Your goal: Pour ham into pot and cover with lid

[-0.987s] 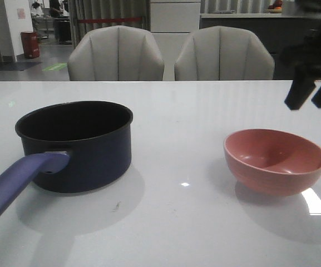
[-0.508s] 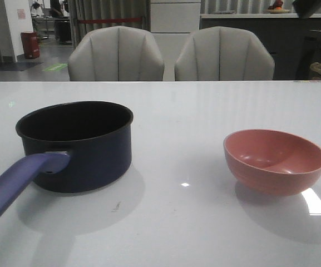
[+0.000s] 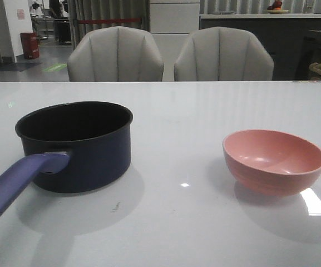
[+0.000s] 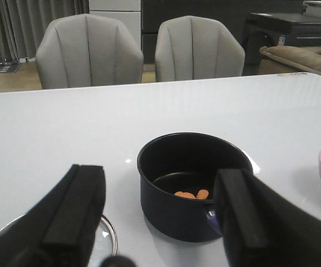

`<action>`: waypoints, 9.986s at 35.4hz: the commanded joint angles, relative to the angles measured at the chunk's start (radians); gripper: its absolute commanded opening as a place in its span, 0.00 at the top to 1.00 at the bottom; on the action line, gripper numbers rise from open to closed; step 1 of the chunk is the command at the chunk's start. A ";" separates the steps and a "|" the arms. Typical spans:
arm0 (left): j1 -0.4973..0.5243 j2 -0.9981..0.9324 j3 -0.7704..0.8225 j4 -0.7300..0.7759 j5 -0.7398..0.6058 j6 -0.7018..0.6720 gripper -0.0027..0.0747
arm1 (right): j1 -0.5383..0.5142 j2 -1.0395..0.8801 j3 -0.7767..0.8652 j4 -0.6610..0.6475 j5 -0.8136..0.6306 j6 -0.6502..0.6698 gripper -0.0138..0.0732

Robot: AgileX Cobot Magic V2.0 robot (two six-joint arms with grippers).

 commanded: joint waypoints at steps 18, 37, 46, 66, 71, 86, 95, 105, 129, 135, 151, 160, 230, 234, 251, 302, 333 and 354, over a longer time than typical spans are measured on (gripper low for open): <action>-0.006 0.011 -0.026 -0.005 -0.054 0.000 0.38 | 0.001 -0.138 0.110 0.010 -0.053 -0.011 0.67; 0.161 0.288 -0.242 -0.001 0.007 -0.038 0.13 | 0.001 -0.138 0.110 0.010 -0.052 -0.011 0.67; 0.309 0.597 -0.374 -0.137 0.078 -0.045 0.13 | 0.001 -0.138 0.110 0.010 -0.052 -0.011 0.67; 0.387 1.258 -0.752 -0.139 0.429 -0.045 0.14 | 0.001 -0.138 0.110 0.010 -0.052 -0.011 0.67; 0.427 1.361 -0.835 -0.115 0.482 -0.045 0.14 | 0.001 -0.138 0.110 0.010 -0.052 -0.011 0.67; 0.437 1.524 -0.908 -0.104 0.509 -0.045 0.14 | 0.001 -0.138 0.110 0.010 -0.052 -0.011 0.67; 0.435 1.593 -0.908 -0.098 0.499 -0.045 0.14 | 0.001 -0.138 0.110 0.010 -0.052 -0.011 0.67; 0.427 1.653 -0.908 -0.094 0.476 -0.045 0.15 | 0.001 -0.138 0.110 0.010 -0.052 -0.011 0.67; 0.427 1.539 -0.908 -0.089 0.379 -0.045 0.80 | 0.001 -0.138 0.110 0.010 -0.052 -0.011 0.67; 0.400 1.434 -0.912 -0.079 0.373 0.000 0.80 | 0.001 -0.138 0.110 0.010 -0.052 -0.011 0.67; 0.030 1.475 -1.253 -0.075 0.567 0.051 0.80 | 0.001 -0.138 0.110 0.010 -0.052 -0.011 0.67; -0.105 1.628 -1.395 -0.071 0.719 0.051 0.80 | 0.001 -0.138 0.110 0.010 -0.052 -0.011 0.67; -0.131 1.725 -1.476 -0.035 0.887 0.051 0.24 | 0.001 -0.138 0.110 0.010 -0.052 -0.011 0.67; -0.131 1.658 -1.476 -0.034 0.882 0.071 0.24 | 0.001 -0.138 0.110 0.010 -0.052 -0.011 0.67; -0.131 1.158 -1.104 -0.037 0.654 0.102 0.24 | 0.001 -0.138 0.110 0.010 -0.052 -0.011 0.67; -0.131 -0.154 0.036 -0.074 -0.038 0.102 0.82 | 0.001 -0.138 0.110 0.010 -0.052 -0.011 0.67; 0.270 -0.158 0.312 -0.019 -0.342 0.003 0.82 | 0.001 -0.138 0.110 0.010 -0.051 -0.011 0.67; 0.264 -0.158 0.312 -0.019 -0.342 0.003 0.82 | 0.001 -0.138 0.110 0.010 -0.051 -0.011 0.67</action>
